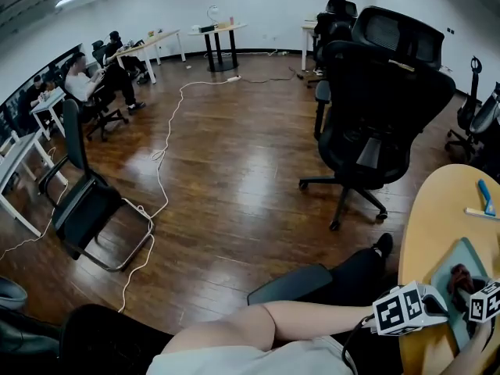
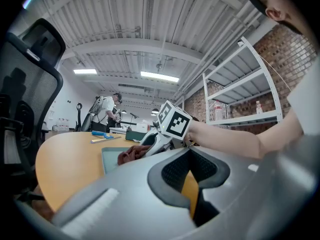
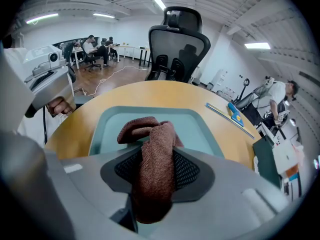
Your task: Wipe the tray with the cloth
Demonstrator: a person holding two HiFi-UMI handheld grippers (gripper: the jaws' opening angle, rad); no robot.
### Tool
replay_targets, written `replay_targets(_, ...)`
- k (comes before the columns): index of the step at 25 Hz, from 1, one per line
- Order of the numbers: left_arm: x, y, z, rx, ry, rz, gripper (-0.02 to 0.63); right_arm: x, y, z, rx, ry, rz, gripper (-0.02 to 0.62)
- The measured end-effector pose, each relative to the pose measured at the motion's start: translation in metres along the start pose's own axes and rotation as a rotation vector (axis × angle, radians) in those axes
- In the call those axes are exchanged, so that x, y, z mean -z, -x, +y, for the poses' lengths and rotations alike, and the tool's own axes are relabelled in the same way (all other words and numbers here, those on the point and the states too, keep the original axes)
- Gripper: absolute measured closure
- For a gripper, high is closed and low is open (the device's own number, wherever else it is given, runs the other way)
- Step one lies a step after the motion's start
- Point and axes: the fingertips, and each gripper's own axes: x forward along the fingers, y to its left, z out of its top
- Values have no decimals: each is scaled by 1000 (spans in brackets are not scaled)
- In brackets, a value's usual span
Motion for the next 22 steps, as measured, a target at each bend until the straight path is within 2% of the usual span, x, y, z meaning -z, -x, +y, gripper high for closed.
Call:
replay_targets(6,12,-3,12,-5,-38,3,606,18,2,-4,22,-31,19,439)
replay_targets(12,4,-15,-20,94,-11,0,606,71,40,-8,101,-116,93,439)
replay_targets(22,1,-24,-17,142,-15,-20,606,134,60,-35,197,-229,147,440)
